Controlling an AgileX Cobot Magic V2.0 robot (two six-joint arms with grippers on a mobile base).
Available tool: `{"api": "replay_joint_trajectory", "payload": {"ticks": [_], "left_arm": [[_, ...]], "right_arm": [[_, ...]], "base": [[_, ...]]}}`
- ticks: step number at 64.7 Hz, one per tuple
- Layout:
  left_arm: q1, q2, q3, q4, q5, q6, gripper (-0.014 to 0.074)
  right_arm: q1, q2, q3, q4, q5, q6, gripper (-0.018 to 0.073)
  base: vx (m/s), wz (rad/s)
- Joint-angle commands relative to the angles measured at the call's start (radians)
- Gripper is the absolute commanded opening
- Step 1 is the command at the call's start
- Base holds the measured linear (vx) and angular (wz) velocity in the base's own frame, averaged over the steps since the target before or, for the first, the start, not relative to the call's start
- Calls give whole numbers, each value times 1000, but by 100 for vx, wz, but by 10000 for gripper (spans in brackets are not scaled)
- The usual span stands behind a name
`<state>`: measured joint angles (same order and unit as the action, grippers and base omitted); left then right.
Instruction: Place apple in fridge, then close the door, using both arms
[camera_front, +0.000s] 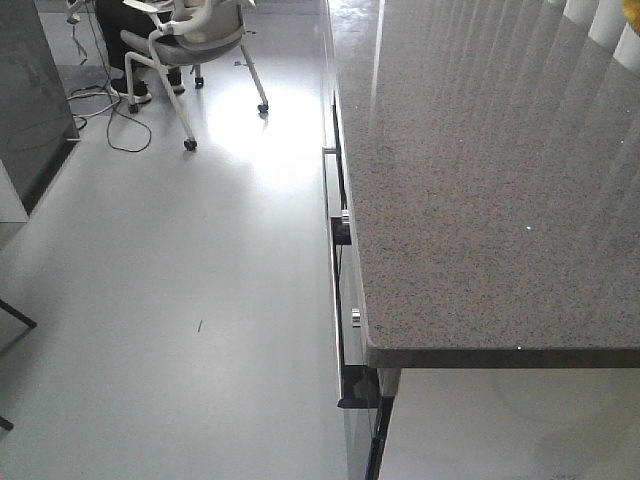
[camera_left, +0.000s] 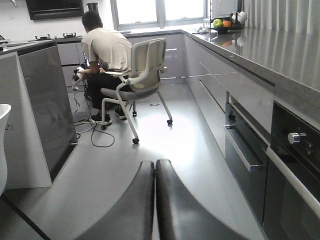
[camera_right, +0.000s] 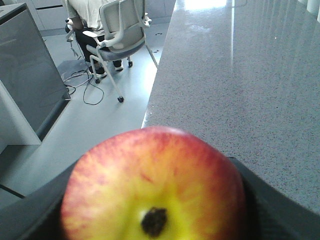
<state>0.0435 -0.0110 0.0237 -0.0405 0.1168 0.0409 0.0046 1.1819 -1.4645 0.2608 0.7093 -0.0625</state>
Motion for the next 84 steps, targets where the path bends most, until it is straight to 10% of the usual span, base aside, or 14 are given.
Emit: {"api": "replay_joint_trajectory", "payload": {"ticks": [1, 84], "left_arm": [[-3, -15, -17, -9, -75, -3, -6], [-3, -15, -17, -9, -75, -3, -6]], "right_arm": [[-4, -21, -36, 12, -83, -8, 60], [-4, -21, -36, 12, -83, -8, 60]], "base": [[0, 0], [0, 0]]}}
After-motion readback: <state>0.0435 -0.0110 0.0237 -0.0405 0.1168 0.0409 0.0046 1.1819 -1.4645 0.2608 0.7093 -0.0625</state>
